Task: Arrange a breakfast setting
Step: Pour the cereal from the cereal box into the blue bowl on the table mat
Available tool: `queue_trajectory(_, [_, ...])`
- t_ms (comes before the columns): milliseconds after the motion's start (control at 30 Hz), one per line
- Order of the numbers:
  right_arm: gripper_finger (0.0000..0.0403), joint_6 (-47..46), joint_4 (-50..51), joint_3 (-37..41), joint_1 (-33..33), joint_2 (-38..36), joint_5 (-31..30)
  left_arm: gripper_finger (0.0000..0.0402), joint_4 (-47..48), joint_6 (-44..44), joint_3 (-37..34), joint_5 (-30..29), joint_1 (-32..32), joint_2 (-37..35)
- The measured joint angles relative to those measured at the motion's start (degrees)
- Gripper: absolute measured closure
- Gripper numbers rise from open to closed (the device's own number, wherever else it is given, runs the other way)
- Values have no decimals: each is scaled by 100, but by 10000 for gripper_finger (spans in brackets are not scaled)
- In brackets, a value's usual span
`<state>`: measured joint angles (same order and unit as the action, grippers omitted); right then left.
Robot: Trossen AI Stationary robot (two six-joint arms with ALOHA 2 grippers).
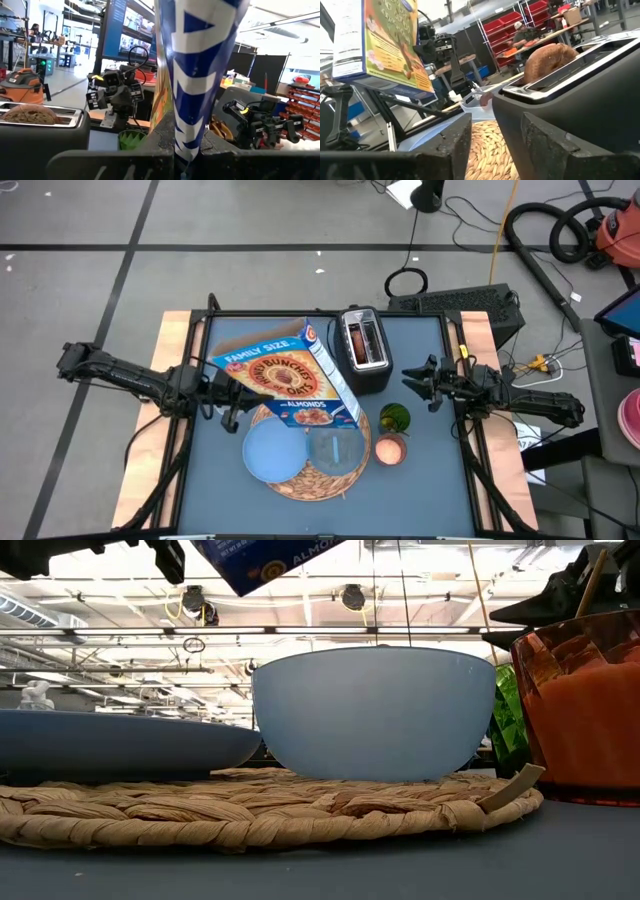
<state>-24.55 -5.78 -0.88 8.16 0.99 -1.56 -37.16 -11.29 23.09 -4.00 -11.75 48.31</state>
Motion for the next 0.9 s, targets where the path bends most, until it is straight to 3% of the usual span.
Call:
queue_trajectory(500, [14, -26, -1, 2, 0, -2, 15, 399, 17, -105, 0, -54, 4, 4])
queue_trajectory(900, [18, -67, 0, 2, 0, -2, 17, 399, 14, -103, 1, -58, 4, 4])
